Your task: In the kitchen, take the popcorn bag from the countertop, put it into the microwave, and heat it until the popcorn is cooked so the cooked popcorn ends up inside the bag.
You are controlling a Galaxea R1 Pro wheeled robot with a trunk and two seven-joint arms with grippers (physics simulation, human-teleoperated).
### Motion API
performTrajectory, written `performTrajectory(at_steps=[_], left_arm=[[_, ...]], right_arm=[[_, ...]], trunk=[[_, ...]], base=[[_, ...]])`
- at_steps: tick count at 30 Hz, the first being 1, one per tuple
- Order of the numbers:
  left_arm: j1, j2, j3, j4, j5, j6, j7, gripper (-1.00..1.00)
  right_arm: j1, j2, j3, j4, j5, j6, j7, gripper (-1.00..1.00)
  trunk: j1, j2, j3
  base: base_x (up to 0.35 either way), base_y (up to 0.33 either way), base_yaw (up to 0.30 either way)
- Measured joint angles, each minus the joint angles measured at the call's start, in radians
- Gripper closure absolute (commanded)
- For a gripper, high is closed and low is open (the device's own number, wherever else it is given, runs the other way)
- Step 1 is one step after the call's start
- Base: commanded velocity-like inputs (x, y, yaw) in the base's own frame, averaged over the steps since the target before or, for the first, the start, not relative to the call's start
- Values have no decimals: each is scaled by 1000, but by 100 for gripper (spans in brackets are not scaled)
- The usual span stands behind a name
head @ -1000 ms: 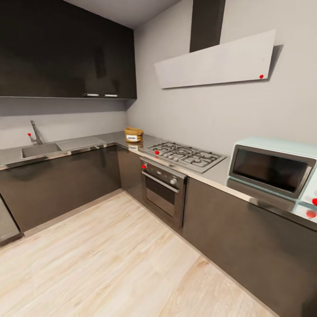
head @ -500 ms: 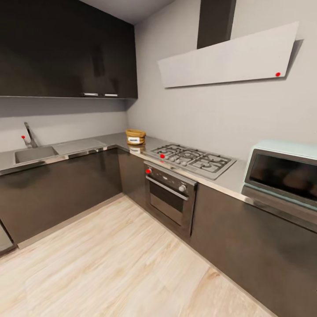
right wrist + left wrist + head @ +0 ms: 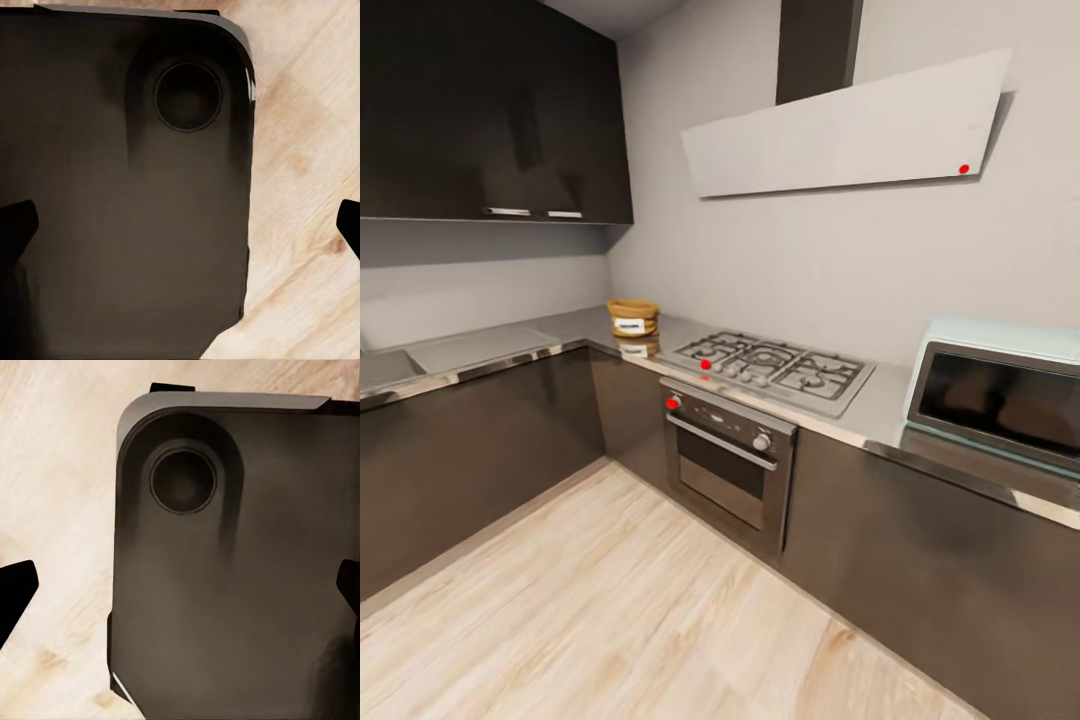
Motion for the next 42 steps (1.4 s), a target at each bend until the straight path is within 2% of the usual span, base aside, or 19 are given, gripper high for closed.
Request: performTrajectory(at_steps=[42], left_arm=[[0, -1, 9, -1, 12, -2, 8, -100]], right_arm=[[0, -3, -2, 0, -1, 0, 0, -100]], trunk=[[1, 0, 0]], base=[[12, 7, -290]])
